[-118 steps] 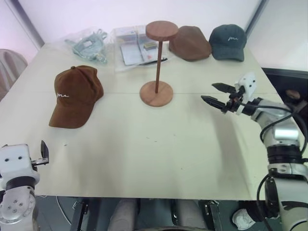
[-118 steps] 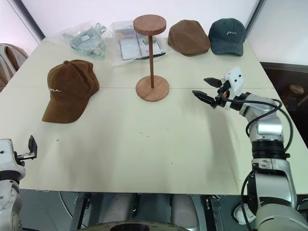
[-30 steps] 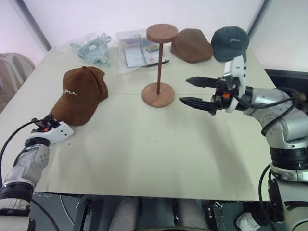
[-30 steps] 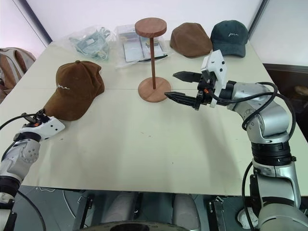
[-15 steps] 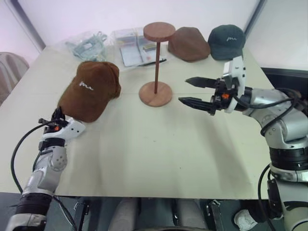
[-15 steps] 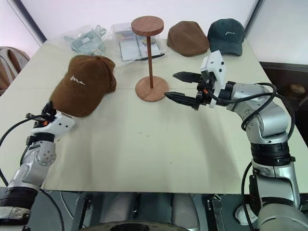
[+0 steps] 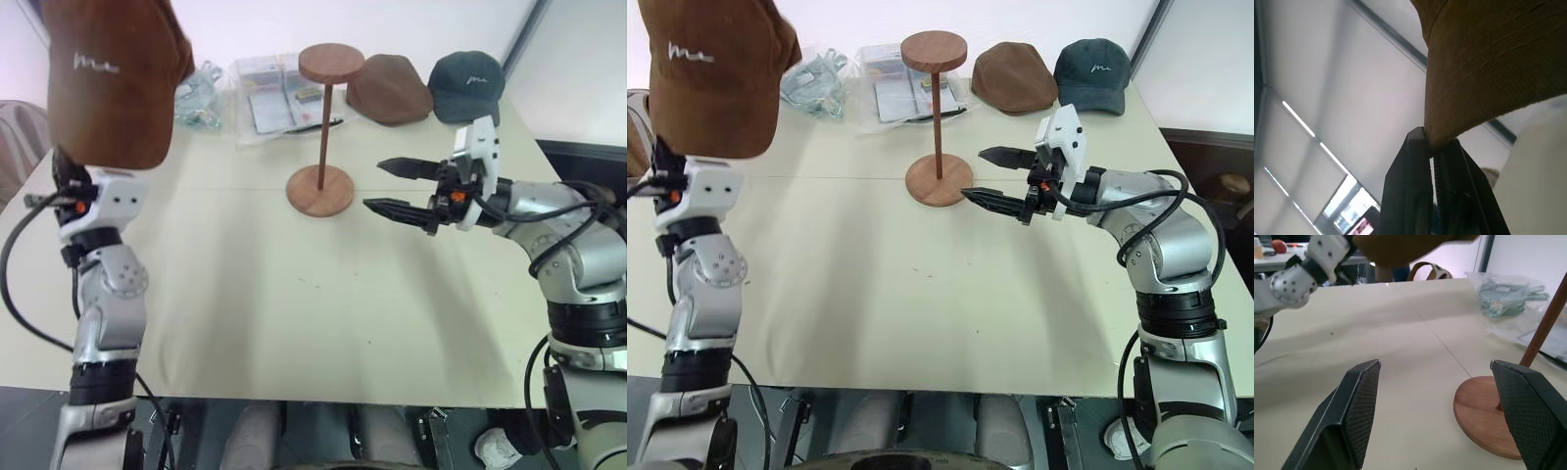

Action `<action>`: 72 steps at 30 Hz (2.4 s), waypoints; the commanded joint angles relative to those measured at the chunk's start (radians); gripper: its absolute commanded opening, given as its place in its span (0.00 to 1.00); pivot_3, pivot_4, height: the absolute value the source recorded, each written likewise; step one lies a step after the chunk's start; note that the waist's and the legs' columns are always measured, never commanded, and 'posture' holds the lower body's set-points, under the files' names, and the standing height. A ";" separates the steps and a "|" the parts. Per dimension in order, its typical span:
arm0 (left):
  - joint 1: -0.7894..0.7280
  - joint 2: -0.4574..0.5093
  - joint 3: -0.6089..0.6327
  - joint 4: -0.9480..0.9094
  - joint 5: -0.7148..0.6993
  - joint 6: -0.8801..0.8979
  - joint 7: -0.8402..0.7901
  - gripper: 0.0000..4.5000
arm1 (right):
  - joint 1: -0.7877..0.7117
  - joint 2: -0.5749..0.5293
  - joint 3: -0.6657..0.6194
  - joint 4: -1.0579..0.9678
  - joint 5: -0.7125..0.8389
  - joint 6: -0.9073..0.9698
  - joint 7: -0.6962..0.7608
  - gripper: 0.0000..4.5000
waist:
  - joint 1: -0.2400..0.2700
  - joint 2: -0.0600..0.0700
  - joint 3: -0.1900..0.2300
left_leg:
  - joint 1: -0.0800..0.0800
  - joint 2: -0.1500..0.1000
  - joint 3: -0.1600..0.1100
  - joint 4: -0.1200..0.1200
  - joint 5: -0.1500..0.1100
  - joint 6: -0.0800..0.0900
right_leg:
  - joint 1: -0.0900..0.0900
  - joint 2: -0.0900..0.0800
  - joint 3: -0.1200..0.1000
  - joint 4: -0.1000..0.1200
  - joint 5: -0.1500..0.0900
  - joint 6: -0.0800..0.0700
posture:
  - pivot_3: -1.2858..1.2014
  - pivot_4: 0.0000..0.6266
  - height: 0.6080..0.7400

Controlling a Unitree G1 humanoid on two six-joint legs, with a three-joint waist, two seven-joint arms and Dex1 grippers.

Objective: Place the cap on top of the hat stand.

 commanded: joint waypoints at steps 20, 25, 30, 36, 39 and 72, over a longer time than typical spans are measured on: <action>-0.383 -0.294 -0.256 0.101 0.021 -0.034 0.058 0.01 | 0.006 -0.137 -0.167 -0.093 0.018 0.023 -0.086 0.81 | 0.001 -0.003 0.002 | -0.011 -0.001 0.000 0.007 0.001 -0.002 | -0.006 0.000 0.000 -0.001 0.002 0.004 | 0.52 0.24 1.00; -0.429 -0.339 -0.279 0.146 -0.003 -0.062 0.061 0.01 | 0.050 -0.148 -0.202 -0.142 0.027 0.045 -0.121 0.81 | -0.001 -0.003 0.002 | -0.012 -0.001 0.000 0.007 0.001 -0.002 | -0.007 0.000 0.000 0.000 0.003 0.004 | 0.52 0.24 1.00; -0.420 -0.394 -0.313 0.119 -0.001 -0.067 0.043 0.01 | 0.082 -0.144 -0.215 -0.173 0.034 0.051 -0.144 0.81 | 0.001 -0.003 0.002 | -0.012 -0.001 0.000 0.008 0.001 -0.002 | -0.007 0.000 0.000 0.000 0.003 0.005 | 0.52 0.24 1.00; -0.362 -0.445 -0.372 0.097 0.014 -0.094 0.039 0.01 | 0.099 -0.129 -0.206 -0.191 0.049 0.059 -0.167 0.81 | 0.000 -0.003 0.002 | -0.012 -0.001 0.000 0.008 0.001 -0.002 | -0.007 0.000 0.000 0.000 0.003 0.005 | 0.52 0.24 1.00; -0.334 -0.455 -0.390 0.116 0.017 -0.110 0.052 0.01 | 0.102 -0.134 -0.206 -0.195 0.055 0.067 -0.166 0.81 | 0.000 -0.003 0.002 | -0.012 -0.001 0.000 0.008 0.001 -0.002 | -0.007 0.000 0.000 0.000 0.003 0.005 | 0.52 0.24 1.00; -0.117 -0.517 -0.496 0.287 0.100 -0.180 0.255 0.01 | 0.098 -0.251 -0.234 -0.176 0.098 0.133 -0.111 0.81 | 0.002 -0.003 0.002 | -0.012 -0.001 0.000 0.010 0.001 -0.002 | -0.007 0.000 0.001 0.000 0.003 0.005 | 0.52 0.24 1.00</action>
